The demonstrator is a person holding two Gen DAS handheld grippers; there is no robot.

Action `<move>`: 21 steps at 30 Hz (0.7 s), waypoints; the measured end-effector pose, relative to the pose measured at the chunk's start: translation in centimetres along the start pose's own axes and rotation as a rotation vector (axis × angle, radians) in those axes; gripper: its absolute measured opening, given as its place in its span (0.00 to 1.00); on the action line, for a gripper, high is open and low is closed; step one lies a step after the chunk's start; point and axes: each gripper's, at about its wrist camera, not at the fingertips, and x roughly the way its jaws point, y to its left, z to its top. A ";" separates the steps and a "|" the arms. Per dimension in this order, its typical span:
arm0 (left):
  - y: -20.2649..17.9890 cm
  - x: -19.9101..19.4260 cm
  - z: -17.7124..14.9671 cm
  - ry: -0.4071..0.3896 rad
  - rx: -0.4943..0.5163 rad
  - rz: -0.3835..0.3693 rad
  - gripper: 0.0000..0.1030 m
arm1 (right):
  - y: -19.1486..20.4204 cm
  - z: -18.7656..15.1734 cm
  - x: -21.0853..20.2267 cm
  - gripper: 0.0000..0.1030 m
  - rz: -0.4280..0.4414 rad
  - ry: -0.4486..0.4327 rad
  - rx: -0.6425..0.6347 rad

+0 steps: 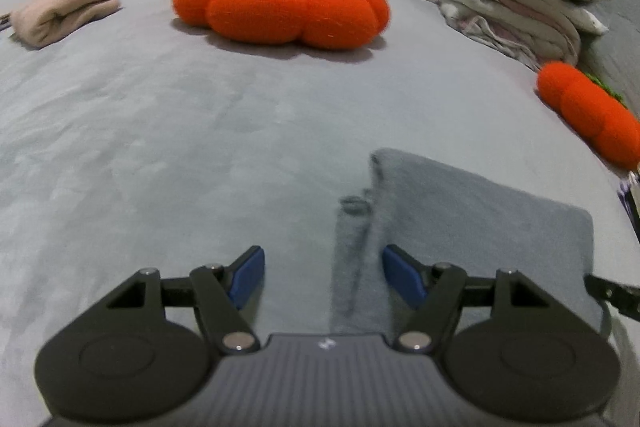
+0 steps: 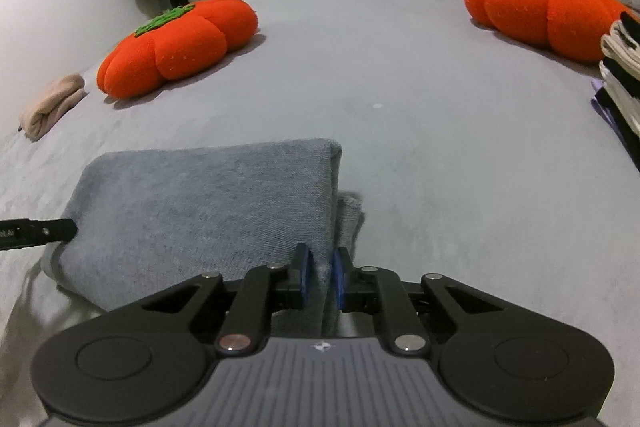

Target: Fold clothes

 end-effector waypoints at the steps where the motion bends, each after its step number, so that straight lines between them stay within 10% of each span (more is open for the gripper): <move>1: 0.2 0.0 0.1 0.000 -0.007 0.000 0.66 | -0.1 0.0 0.0 0.14 0.001 0.000 0.011; 17: -0.1 0.9 0.8 0.064 -0.005 0.041 0.68 | 8.9 -4.4 -3.5 0.22 -0.115 -0.275 -0.539; 21: 0.1 1.1 1.2 0.086 -0.018 0.035 0.68 | 10.9 -5.9 -5.1 0.38 -0.127 -0.359 -0.660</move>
